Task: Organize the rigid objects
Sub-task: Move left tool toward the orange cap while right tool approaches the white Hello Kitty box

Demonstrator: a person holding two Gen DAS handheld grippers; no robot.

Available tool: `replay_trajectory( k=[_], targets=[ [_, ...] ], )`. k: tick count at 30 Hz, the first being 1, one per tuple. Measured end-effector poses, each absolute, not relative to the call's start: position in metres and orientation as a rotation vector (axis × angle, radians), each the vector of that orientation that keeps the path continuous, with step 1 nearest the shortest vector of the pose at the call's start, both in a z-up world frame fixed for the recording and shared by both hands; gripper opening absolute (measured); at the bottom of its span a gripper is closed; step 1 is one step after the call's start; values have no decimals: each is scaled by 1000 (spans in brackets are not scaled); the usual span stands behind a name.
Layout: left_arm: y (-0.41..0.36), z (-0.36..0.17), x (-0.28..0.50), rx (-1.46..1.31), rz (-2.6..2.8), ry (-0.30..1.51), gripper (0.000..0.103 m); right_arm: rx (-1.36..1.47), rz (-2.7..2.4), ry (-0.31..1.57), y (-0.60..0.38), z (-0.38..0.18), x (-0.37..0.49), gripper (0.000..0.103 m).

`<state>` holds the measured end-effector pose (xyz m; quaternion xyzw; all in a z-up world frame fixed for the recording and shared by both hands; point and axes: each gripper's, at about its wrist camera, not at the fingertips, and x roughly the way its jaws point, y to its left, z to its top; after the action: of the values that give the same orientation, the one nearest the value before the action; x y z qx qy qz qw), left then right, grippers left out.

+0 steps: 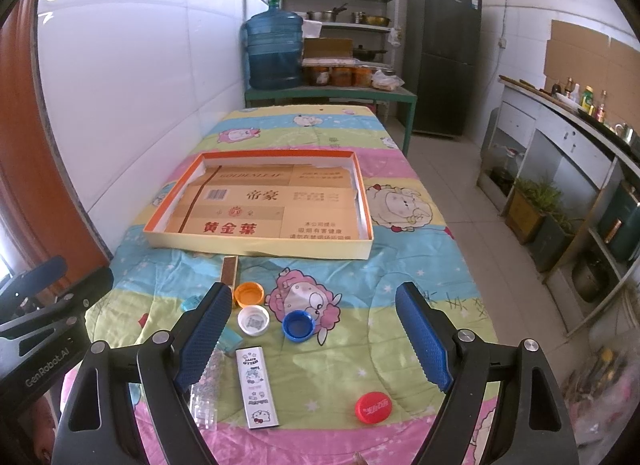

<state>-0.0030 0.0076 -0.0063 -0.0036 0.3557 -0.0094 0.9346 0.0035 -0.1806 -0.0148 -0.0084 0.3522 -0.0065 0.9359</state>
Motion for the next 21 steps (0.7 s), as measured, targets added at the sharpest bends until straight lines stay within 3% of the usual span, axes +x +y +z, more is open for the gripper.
replay_trajectory(
  k=[11, 21],
  targets=[
    [36, -50, -12, -63, 1, 798, 66, -8, 57, 838, -169, -70, -5, 85],
    [35, -62, -12, -73, 3, 807, 66, 2, 79, 843, -171, -79, -4, 85]
  ],
)
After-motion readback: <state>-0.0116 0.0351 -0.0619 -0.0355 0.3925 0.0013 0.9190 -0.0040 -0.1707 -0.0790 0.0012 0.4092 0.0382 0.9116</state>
